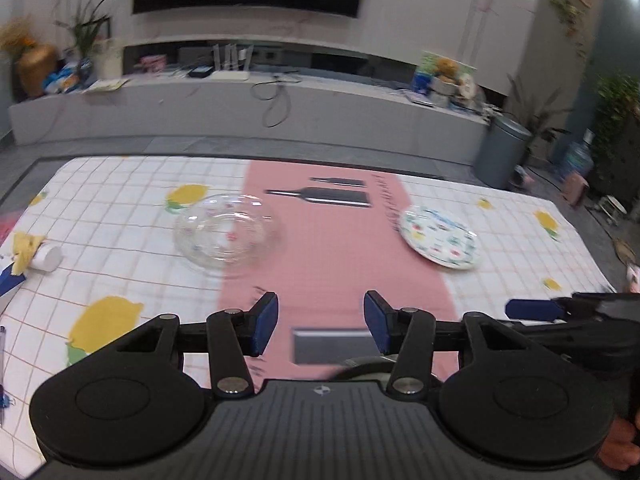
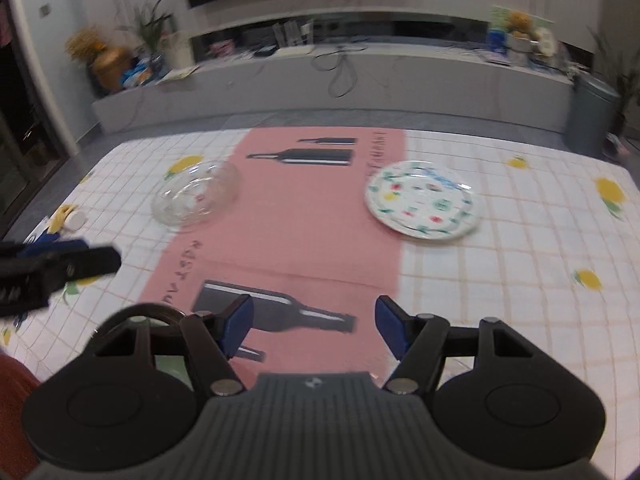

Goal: Organize plates and bowls
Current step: 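Move both tools to the rim of the second clear glass plate, then grasp the second glass plate rim with the left tool while the right tool grips it too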

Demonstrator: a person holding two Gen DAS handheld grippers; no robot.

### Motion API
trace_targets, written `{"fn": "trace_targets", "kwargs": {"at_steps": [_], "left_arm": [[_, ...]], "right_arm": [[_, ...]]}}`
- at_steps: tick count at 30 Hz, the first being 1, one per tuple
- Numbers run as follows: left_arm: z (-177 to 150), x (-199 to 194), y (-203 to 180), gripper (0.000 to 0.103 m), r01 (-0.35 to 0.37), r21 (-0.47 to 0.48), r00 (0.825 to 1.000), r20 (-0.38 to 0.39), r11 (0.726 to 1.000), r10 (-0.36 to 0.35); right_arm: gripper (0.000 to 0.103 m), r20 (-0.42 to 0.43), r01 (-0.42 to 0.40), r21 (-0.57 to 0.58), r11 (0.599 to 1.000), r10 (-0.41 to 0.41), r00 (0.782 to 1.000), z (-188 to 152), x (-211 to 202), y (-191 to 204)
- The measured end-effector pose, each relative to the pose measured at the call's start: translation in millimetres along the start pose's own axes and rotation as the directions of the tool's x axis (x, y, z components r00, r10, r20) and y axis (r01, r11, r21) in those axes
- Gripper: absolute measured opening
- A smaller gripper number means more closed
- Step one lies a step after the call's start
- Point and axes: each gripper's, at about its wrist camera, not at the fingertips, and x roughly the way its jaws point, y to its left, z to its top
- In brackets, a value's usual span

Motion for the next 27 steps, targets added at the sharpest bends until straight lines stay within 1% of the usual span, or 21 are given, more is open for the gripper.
{"fn": "trace_targets", "kwargs": {"at_steps": [7, 8, 9, 10, 12, 15, 16, 17, 19, 21, 23, 25, 26, 27], "left_arm": [[21.5, 37.4, 49.8, 0.057, -0.065, -0.043, 0.998, 0.003, 0.997, 0.065], [24.7, 42.3, 56.7, 0.057, -0.079, -0.065, 0.997, 0.0, 0.995, 0.08], [27.1, 47.1, 64.5, 0.057, -0.085, -0.091, 0.996, 0.005, 0.992, 0.086], [28.8, 52.6, 72.1, 0.057, -0.083, -0.116, 0.996, 0.013, 0.99, 0.085], [31.0, 65.3, 88.6, 0.057, -0.069, -0.177, 0.997, 0.028, 0.982, 0.075], [31.5, 86.2, 111.0, 0.057, -0.07, -0.245, 0.996, 0.043, 0.967, 0.083], [30.8, 93.8, 117.3, 0.057, -0.079, -0.257, 0.995, 0.046, 0.963, 0.094], [30.1, 100.6, 123.0, 0.054, -0.091, -0.27, 0.994, 0.04, 0.958, 0.106], [28.3, 114.1, 132.6, 0.053, -0.096, -0.309, 0.995, 0.01, 0.946, 0.104], [26.8, 124.7, 137.7, 0.053, -0.092, -0.31, 0.995, 0.008, 0.946, 0.1], [27.0, 134.9, 140.4, 0.053, -0.114, -0.298, 0.993, 0.0, 0.948, 0.119], [26.0, 142.5, 144.3, 0.052, -0.099, -0.301, 0.994, 0.006, 0.949, 0.106], [25.7, 145.4, 145.2, 0.05, -0.097, -0.295, 0.994, 0.011, 0.951, 0.104], [25.4, 147.8, 145.9, 0.047, -0.102, -0.284, 0.994, 0.011, 0.953, 0.11]], "right_arm": [[0.064, -0.032, -0.064, -0.03, 0.998, 0.063, 0.998, 39.6, 46.6, 23.7], [0.064, -0.034, -0.074, -0.04, 0.996, 0.073, 0.997, 45.1, 55.4, 27.3], [0.059, -0.036, -0.08, -0.051, 0.995, 0.078, 0.996, 50.1, 64.5, 30.8], [0.057, -0.043, -0.085, -0.06, 0.995, 0.082, 0.996, 54.3, 73.4, 33.7], [0.056, -0.06, -0.107, -0.057, 0.993, 0.104, 0.993, 63.7, 93.9, 36.9], [0.056, -0.075, -0.137, -0.005, 0.991, 0.136, 0.988, 73.5, 119.9, 36.2], [0.056, -0.08, -0.138, 0.002, 0.99, 0.138, 0.987, 77.2, 128.1, 36.7], [0.056, -0.086, -0.129, 0.0, 0.992, 0.128, 0.988, 81.1, 136.3, 38.2], [0.056, -0.083, -0.105, -0.019, 0.994, 0.103, 0.991, 87.8, 149.4, 41.6], [0.056, -0.067, -0.127, -0.034, 0.991, 0.125, 0.99, 93.4, 161.1, 43.6], [0.055, -0.051, -0.151, -0.019, 0.988, 0.15, 0.987, 98.5, 172.8, 43.6], [0.054, -0.047, -0.171, -0.004, 0.985, 0.171, 0.984, 104.3, 185.7, 43.1], [0.048, -0.051, -0.191, 0.008, 0.981, 0.192, 0.98, 107.0, 192.7, 41.9], [0.039, -0.057, -0.218, 0.027, 0.975, 0.22, 0.974, 108.8, 199.5, 39.6]]}}
